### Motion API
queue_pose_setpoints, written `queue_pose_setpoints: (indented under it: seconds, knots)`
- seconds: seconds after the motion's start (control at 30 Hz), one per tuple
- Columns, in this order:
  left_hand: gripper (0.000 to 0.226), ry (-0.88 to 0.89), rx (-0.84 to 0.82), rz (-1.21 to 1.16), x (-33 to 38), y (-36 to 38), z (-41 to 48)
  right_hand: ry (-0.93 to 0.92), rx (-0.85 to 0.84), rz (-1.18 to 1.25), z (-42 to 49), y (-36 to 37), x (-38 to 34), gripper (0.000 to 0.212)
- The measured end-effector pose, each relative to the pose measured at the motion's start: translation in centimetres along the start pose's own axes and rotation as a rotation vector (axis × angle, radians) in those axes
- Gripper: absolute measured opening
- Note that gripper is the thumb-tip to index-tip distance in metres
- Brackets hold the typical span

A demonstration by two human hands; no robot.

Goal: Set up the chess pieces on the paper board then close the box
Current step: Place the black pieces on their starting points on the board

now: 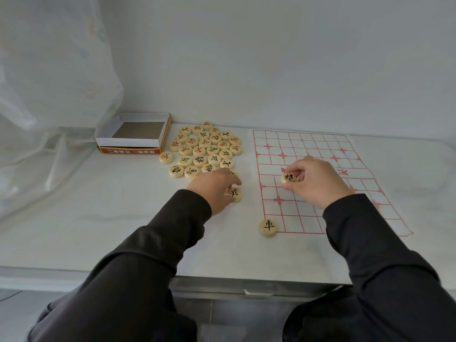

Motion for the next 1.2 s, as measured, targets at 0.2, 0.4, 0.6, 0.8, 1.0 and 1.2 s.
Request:
queue_pose_setpoints:
  seconds: [0.2, 0.4, 0.6, 0.8, 1.0, 1.2]
  knots:
    - [0.033, 0.016, 0.047, 0.008, 0.8, -0.2, 0.1, -0.019, -0.207, -0.134, -0.7, 2.9, 0.2, 0.034]
    - [0.031, 0.024, 0.052, 0.026, 0.8, -0.2, 0.3, -0.023, -0.259, -0.165, -0.6, 4.1, 0.4, 0.035]
    - [0.03, 0.018, 0.062, 0.017, 0.6, -0.4, 0.2, -0.032, -0.251, -0.157, -0.6, 4.2, 0.3, 0.034]
    - [0.035, -0.016, 0.066, 0.005, 0.3, -0.8, 0.1, -0.048, -0.267, -0.178, -0.5, 4.5, 0.2, 0.038]
    - [0.045, -0.107, 0.032, -0.01, -0.9, -1.3, -0.1, -0.075, -0.228, -0.164, -0.2, 3.7, -0.3, 0.045]
    - [0.032, -0.244, 0.019, 0.022, -4.0, -2.4, -0.2, -0.247, -0.106, -0.08, -0.4, 4.5, -5.0, 0.042]
Point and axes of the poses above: each hand's wrist, its own z-axis towards the middle knuckle, its own y-axis out of the palm, x = y × z, the point moved 10 cm from there along z, towards the middle knuckle, and after that the axes turned 9 degrees about x, right-handed, at the moved point
